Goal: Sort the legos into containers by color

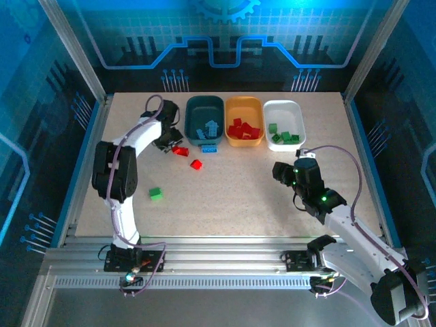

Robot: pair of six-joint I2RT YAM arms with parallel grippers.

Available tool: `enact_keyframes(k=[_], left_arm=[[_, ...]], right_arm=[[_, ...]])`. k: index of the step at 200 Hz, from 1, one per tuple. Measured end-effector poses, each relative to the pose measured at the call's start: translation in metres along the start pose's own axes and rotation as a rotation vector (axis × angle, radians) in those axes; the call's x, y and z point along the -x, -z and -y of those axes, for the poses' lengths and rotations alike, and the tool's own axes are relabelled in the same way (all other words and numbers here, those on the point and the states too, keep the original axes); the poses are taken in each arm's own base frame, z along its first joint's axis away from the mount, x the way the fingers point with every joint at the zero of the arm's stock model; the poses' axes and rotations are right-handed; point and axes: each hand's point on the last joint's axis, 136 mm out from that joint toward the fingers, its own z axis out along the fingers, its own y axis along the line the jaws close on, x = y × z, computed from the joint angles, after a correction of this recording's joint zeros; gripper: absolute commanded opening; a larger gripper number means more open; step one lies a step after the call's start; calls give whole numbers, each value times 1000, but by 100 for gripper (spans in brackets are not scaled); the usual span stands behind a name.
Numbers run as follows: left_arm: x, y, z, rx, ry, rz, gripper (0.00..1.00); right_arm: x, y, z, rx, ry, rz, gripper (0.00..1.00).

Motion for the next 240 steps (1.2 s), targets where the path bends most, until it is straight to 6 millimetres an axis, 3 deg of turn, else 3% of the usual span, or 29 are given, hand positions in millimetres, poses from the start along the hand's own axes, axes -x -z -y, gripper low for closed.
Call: enact_keyframes(k=[27, 48, 67, 94, 106, 115, 126, 152, 173, 192, 215, 240], left_arm=[[-17, 50, 97, -243, -139, 62, 20], [-29, 73, 164, -441, -215, 56, 19], [-35, 71, 211, -577, -273, 28, 20], [-42, 36, 255, -677, -317, -42, 25], [-48, 19, 263, -686, -327, -74, 27], [-51, 8, 265, -685, -329, -93, 34], [-55, 0, 266, -684, -337, -109, 54], [-61, 5, 272, -700, -369, -117, 84], [-62, 20, 279, -729, -405, -94, 92], [-69, 38, 269, -728, -435, -86, 94], [-74, 73, 239, -694, -445, -40, 94], [-67, 107, 190, -617, -388, 37, 95]], right_arm=[[0, 0, 0, 1, 0, 1, 69], [1, 0, 0, 1, 0, 2, 69], [1, 0, -1, 2, -1, 4, 69], [1, 0, -1, 2, -1, 5, 69], [1, 0, -1, 2, -1, 5, 69], [1, 0, -1, 2, -1, 5, 69], [1, 0, -1, 2, -1, 4, 69], [0, -1, 0, 0, 0, 1, 69], [-2, -3, 0, -4, 2, -9, 69], [-3, -4, 0, -3, 3, -12, 69], [-3, -3, -1, -1, 5, -13, 69], [-3, -3, -2, 4, 5, -14, 69]])
